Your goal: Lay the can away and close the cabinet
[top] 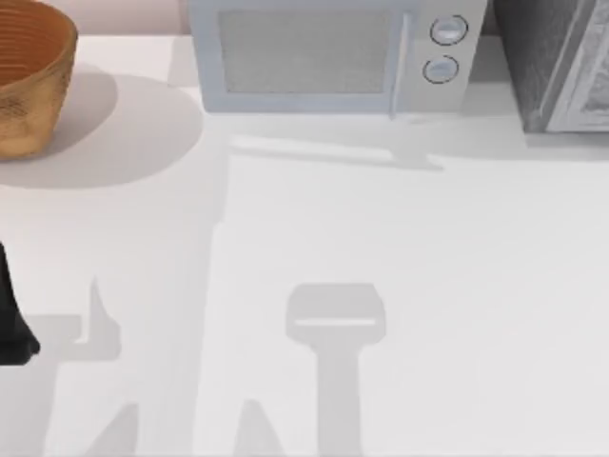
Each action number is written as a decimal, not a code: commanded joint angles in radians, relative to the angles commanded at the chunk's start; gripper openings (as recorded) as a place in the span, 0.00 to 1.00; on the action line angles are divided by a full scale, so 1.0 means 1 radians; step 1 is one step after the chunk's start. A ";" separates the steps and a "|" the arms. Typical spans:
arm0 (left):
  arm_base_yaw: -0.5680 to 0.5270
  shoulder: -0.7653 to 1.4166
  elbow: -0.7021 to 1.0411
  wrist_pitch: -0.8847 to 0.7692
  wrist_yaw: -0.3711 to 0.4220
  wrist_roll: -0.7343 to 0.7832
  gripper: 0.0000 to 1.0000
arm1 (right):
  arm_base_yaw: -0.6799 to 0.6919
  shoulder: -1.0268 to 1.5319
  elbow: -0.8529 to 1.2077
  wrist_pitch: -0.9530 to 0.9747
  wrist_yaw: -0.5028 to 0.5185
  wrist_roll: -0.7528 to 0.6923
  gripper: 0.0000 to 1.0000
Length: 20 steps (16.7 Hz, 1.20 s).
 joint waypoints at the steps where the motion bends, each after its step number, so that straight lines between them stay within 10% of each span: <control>1: 0.000 0.000 0.000 0.000 0.000 0.000 1.00 | -0.004 -0.003 0.042 -0.041 -0.003 0.000 1.00; 20: 0.000 0.000 0.000 0.000 0.000 0.000 1.00 | -0.015 -0.198 1.287 -1.500 -0.020 -0.005 1.00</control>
